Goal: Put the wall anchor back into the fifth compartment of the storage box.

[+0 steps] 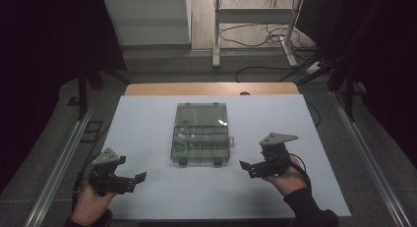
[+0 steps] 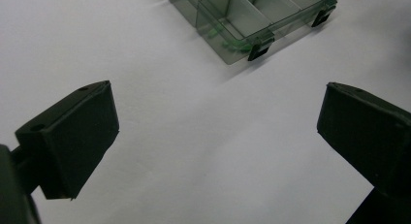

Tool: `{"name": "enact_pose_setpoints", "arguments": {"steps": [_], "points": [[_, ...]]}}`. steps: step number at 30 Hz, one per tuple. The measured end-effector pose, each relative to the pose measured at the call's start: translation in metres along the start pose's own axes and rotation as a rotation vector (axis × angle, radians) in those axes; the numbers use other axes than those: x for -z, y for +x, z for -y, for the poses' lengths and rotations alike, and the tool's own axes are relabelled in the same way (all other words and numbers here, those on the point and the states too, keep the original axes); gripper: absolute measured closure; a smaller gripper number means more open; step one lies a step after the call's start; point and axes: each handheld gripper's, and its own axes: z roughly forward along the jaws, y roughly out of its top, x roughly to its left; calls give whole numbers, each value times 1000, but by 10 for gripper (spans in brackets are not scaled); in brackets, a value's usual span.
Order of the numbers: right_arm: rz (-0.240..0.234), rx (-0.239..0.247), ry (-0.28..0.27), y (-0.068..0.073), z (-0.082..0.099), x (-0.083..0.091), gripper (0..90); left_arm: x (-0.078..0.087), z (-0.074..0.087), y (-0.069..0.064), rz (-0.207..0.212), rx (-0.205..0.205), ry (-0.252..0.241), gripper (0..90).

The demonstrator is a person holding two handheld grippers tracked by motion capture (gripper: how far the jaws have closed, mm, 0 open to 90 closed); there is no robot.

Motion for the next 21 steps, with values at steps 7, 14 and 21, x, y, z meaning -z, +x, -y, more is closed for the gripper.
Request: {"name": "enact_pose_setpoints", "arguments": {"steps": [7, 14, 21], "points": [[27, -47, -20, -12, 26, 21, 0, 0, 0, -1, 3, -7, -3, 16], [95, -108, -37, -24, 56, 40, 0, 0, 0, 0, 5, -3, -5, 20], [106, -140, -21, -28, 69, 44, 0, 0, -1, 0, -1, 10, -1, 21]]}}
